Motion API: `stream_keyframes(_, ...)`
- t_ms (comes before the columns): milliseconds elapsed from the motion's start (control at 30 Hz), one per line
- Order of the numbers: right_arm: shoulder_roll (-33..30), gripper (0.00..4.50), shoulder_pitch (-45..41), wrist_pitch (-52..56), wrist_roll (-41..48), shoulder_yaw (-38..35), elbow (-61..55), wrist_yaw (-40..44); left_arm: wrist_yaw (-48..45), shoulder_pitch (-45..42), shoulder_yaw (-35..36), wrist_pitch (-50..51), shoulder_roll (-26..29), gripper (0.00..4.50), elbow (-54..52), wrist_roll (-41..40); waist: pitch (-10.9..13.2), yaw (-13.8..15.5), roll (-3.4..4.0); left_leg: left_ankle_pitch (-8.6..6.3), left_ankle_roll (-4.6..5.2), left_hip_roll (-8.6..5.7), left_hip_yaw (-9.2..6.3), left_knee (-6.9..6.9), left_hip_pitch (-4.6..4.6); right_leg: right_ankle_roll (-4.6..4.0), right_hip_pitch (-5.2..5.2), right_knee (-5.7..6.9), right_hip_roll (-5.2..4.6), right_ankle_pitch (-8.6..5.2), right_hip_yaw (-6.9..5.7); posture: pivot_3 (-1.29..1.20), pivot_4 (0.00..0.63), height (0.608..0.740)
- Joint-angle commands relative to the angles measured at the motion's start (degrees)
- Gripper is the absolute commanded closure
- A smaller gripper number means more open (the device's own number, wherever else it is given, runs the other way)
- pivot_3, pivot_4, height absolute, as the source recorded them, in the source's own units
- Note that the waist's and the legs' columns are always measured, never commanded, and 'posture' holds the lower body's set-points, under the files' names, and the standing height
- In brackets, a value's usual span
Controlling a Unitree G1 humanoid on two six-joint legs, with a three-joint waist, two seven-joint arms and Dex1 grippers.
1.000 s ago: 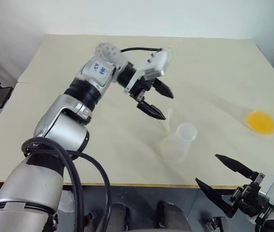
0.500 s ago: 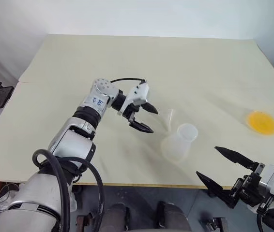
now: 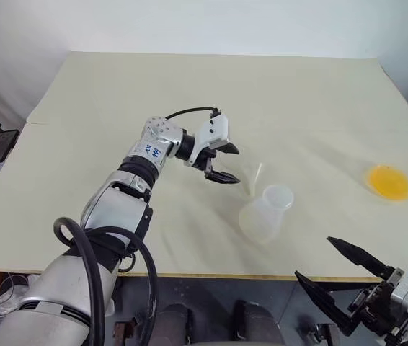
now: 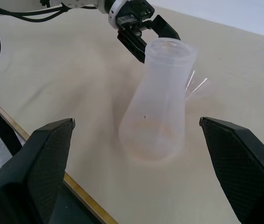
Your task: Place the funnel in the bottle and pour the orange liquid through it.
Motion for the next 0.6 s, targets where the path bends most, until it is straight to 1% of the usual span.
stream_keyframes(33,0.2,0.00,0.6,-1.2,0.0,-1.2,-2.5,-0.9,2.4,-1.9,1.4,0.0,-1.6,0.04,0.4,1.6,0.0,0.0,0.00,0.00,0.00,-0.01,0.01,0.00,0.00,0.00,0.00,0.00,0.00,0.00,0.00,0.00,0.150,0.740)
stream_keyframes(200,-0.4,0.00,0.2,-0.6,0.3,-1.3,-2.9,-1.6,5.8,-1.2,2.1,0.4,-4.0,0.04,0.9,3.6,0.0,0.1,-0.01,-0.01,0.01,-0.02,0.01,0.01,-0.02,0.00,0.00,-0.01,-0.02,0.00,0.00,0.00,0.150,0.740)
stream_keyframes(367,-0.5,0.00,0.8,-0.5,0.2,-1.5,-3.6,-1.8,7.6,-0.8,4.0,1.1,-6.0,0.04,1.0,3.6,0.0,0.0,0.00,-0.01,0.01,-0.02,0.03,-0.02,0.00,0.00,-0.02,0.00,0.00,0.00,0.00,0.00,0.150,0.740)
stream_keyframes(600,-0.2,0.00,2.3,-0.7,0.2,-2.0,-4.6,-2.0,8.9,0.2,4.2,1.7,-6.3,0.04,1.4,5.5,0.0,0.0,-0.01,-0.01,0.02,-0.03,0.04,-0.01,0.00,0.00,-0.02,0.00,0.00,0.00,0.00,0.00,0.150,0.740)
